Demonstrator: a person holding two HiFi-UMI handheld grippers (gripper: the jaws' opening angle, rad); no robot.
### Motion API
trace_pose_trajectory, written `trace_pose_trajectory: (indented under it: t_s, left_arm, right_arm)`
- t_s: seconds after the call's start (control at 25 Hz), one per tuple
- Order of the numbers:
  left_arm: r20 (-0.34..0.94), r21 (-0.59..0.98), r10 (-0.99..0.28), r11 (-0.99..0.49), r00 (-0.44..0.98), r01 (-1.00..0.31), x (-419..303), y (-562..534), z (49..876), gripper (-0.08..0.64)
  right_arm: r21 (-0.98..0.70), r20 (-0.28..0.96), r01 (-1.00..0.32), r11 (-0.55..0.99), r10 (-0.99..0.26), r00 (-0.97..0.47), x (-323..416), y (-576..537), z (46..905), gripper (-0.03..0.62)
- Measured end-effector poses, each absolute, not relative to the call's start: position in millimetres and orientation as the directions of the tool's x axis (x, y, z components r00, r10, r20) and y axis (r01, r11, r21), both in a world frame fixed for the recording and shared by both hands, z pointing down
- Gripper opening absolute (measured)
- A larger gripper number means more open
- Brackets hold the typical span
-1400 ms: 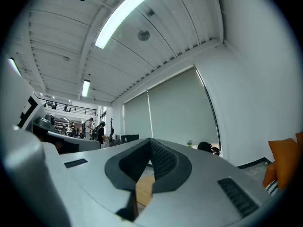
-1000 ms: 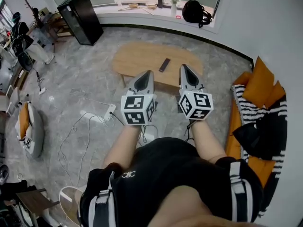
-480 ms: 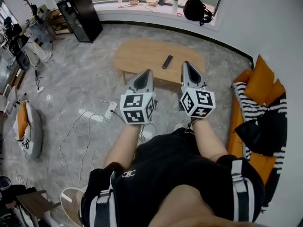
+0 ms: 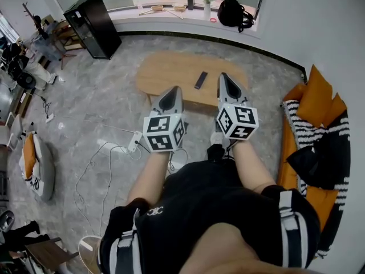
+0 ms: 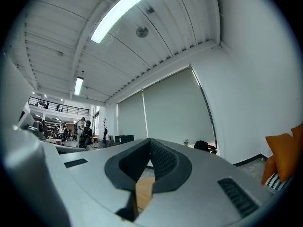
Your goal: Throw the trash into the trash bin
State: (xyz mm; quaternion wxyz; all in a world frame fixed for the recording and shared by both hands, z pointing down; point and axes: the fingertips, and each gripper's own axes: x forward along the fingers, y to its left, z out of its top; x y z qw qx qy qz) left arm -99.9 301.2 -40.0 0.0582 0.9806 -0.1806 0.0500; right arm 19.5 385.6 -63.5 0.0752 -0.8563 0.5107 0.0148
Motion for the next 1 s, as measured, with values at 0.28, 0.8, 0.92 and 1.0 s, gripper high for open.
trace_pose_trajectory:
  t_s: [0.28, 0.8, 0.92, 1.0]
  left_arm:
    - [0.126, 0.084, -0.356, -0.926, 0.926, -0.367, -40.1, 272.9, -36.8, 0.012]
    - [0.151, 0.072, -0.452, -0.882, 0.879, -0.466, 96.5, 163.6, -40.2, 0.012]
    - [0.158, 0.067, -0.466, -0.874, 0.870, -0.481, 136.3, 138.7, -46.2, 0.012]
    - [0.160, 0.062, -0.473, -0.871, 0.867, -0.487, 164.2, 126.2, -49.1, 0.012]
  right_arm:
    - [-0.121, -0.097, -0.884, -0.451, -0.881, 0.463, 78.9, 350.0, -58.1, 0.011]
    - [-0.148, -0.055, -0.912, -0.384, -0.917, 0.395, 225.1, 233.3, -57.2, 0.011]
    - [-0.146, -0.034, -0.908, -0.393, -0.915, 0.402, 264.5, 210.8, -58.3, 0.011]
    - [-0.138, -0.027, -0.910, -0.391, -0.917, 0.398, 289.4, 197.7, -59.1, 0.011]
